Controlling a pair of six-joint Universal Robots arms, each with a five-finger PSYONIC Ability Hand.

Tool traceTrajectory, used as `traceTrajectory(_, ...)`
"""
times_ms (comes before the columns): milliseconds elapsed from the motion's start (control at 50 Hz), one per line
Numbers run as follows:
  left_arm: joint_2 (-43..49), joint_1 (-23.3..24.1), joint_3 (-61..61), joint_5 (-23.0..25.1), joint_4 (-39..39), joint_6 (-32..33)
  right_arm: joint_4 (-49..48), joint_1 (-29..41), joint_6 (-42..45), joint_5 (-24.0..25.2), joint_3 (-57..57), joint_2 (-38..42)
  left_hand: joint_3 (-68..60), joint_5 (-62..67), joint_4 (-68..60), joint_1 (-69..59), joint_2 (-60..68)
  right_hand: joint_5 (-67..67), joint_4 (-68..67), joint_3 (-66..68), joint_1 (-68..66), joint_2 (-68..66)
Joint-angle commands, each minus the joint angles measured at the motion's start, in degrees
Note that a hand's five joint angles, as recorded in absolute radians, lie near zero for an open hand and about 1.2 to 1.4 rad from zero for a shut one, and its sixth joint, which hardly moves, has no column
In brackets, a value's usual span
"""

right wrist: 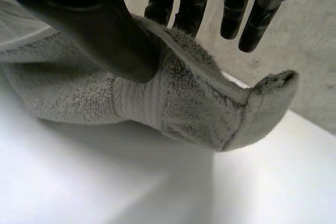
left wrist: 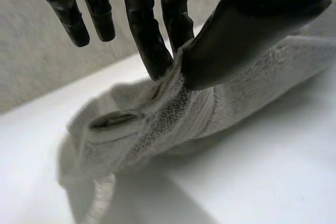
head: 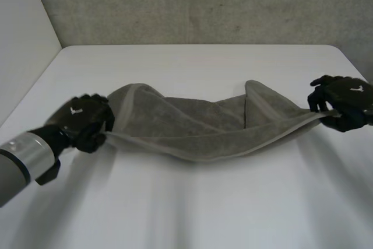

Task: Fold the towel.

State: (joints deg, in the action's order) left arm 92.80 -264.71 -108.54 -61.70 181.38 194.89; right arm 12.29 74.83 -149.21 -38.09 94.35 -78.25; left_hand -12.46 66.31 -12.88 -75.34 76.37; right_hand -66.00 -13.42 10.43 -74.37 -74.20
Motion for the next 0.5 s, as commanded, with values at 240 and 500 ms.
traceTrajectory(240,-7.55,-0.36,7.82,-0.17,-1.64,-3.02,5.03,-4.25,3.93,3.72,-7.25,-5.85,2.46,3.69,2.88,-4.66,3.63,-4.00,3.42,-0.43,-5.63,-5.80)
traceTrajectory(500,-8.86,-0.36,11.60,0.09,-1.56,-6.45,6.70,-7.42,3.93,8.39,-11.47,-8.59,2.46,3.69,2.88,-4.66,3.63,-4.00,3.42,-0.43,-5.63,-5.80)
